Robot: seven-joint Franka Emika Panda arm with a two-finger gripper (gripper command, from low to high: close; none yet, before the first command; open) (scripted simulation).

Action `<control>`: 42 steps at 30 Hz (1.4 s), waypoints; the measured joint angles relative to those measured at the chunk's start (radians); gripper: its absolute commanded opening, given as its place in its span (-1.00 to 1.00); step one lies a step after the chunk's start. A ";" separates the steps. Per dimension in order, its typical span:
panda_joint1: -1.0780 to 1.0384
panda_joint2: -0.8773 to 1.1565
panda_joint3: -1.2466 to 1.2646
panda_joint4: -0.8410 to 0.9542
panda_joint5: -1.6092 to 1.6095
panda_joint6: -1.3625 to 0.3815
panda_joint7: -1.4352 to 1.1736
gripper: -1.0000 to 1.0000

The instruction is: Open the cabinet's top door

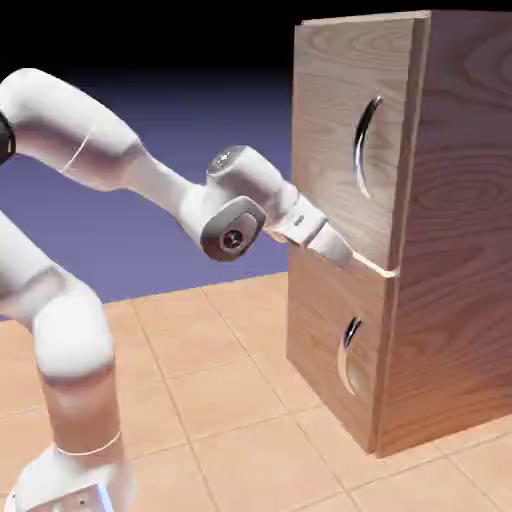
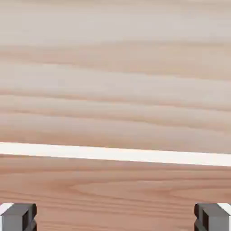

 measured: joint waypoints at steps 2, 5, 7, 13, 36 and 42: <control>0.004 -0.027 -0.052 0.002 -0.087 0.085 0.048 0.00; 0.009 -0.068 -0.130 0.005 -0.217 0.213 0.119 0.00; 0.013 -0.096 -0.183 0.007 -0.304 0.298 0.166 0.00; 0.021 -0.158 -0.301 0.012 -0.501 0.490 0.274 0.00; -0.514 -0.099 0.158 0.047 -0.544 0.601 0.607 -1.00; -0.605 -0.306 0.253 -0.046 -0.514 0.497 0.700 -1.00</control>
